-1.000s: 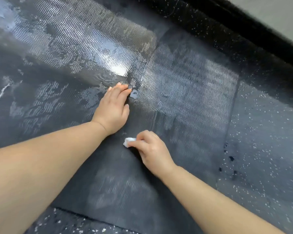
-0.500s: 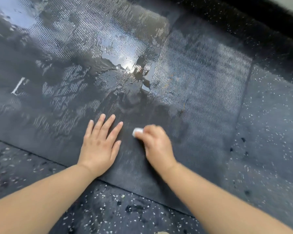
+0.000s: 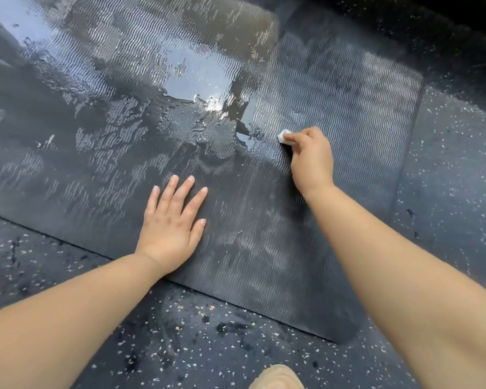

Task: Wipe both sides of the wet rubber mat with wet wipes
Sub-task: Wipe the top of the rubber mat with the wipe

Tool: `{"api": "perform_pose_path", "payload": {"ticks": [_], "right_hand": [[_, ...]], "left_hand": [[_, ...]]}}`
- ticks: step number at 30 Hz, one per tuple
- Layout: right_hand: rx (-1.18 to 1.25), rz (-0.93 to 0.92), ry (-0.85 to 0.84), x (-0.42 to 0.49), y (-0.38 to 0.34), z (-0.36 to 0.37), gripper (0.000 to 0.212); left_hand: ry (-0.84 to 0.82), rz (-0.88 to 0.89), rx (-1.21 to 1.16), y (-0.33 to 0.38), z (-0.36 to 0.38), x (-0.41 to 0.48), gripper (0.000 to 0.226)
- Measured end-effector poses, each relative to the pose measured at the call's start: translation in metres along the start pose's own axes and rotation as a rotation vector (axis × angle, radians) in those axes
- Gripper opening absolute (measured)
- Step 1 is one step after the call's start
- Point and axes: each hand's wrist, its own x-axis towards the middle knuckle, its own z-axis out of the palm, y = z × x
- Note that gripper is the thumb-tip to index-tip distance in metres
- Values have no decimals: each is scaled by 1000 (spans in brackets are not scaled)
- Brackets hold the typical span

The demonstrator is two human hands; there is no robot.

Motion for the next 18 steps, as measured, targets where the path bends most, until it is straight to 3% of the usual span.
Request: {"api": "perform_pose_path", "payload": {"ticks": [4, 10, 12, 16, 18], "right_hand": [[36, -242, -90, -83, -18, 5, 24], [216, -443, -439, -185, -29, -6, 24], [250, -405, -400, -166, -25, -15, 29], [173, -172, -162, -83, -19, -23, 28], [60, -120, -176, -46, -19, -18, 30]], "left_hand": [[11, -13, -4, 2, 2, 1, 68], [34, -13, 13, 3, 0, 1, 62], [6, -27, 60, 1, 0, 2, 56], [-83, -30, 162, -1, -8, 6, 62], [-141, -8, 201, -3, -16, 9, 65]]}}
